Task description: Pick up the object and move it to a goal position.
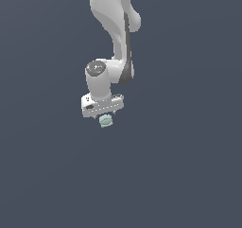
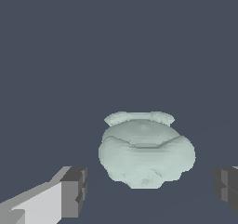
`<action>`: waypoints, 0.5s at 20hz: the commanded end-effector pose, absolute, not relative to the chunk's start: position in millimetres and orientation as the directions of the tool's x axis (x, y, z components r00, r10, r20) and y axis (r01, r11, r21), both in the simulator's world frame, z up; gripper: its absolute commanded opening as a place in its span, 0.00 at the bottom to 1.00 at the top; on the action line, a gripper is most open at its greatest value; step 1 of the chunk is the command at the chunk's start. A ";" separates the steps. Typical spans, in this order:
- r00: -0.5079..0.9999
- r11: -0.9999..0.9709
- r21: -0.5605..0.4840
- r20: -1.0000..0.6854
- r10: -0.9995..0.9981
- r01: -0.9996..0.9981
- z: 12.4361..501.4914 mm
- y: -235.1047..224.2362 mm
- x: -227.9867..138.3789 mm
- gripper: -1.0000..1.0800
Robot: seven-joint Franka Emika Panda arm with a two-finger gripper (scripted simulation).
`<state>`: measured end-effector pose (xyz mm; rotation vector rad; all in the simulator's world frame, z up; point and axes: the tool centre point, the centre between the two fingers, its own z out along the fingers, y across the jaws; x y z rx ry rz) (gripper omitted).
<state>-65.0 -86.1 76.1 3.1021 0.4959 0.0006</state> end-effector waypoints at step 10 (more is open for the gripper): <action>0.949 -0.949 0.000 0.000 0.314 0.314 36.2 -86.5 -65.8 0.96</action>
